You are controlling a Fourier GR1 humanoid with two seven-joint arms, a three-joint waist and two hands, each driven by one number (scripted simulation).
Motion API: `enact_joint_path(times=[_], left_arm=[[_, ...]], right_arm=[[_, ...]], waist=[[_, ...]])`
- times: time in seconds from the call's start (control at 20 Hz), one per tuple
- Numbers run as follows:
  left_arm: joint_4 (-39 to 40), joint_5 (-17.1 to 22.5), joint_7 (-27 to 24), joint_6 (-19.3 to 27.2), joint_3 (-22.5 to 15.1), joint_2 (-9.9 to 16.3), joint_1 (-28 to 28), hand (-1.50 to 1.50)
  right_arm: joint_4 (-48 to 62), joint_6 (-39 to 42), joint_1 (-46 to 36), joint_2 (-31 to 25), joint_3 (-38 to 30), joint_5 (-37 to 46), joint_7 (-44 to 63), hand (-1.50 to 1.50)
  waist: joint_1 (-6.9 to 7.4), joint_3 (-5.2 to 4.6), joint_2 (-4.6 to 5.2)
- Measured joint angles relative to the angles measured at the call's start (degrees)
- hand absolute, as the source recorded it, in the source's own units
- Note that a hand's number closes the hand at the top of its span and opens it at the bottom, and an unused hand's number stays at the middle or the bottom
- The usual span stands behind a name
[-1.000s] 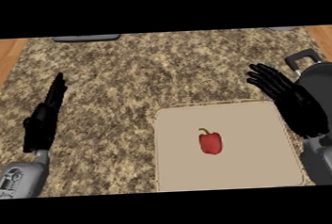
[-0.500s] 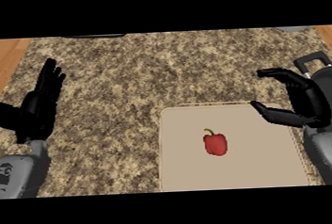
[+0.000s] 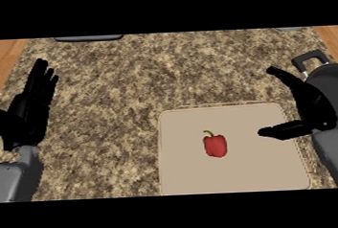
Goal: Pick the bell pepper from the tray and place it in the pot
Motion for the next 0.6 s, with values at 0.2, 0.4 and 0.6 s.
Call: enact_joint_path(times=[0.2,0.4,0.6], left_arm=[[-0.9,-0.3,1.0,0.4,0.1,-0.1,0.5,0.00],[-2.2,-0.4,2.2,0.7,0.3,0.0,1.0,0.00],[-2.5,-0.5,2.5,0.8,0.7,-0.1,0.9,0.00]], right_arm=[[-3.7,2.6,-0.7,-4.6,4.4,5.3,5.1,-1.50],[-9.8,3.7,-0.6,-8.1,9.7,11.8,12.5,-1.50],[-17.1,3.9,0.4,-9.2,14.9,18.0,21.1,-1.50]], waist=[[-0.46,-0.10,-0.26],[-0.96,-0.18,-0.52],[-1.28,-0.19,-0.52]])
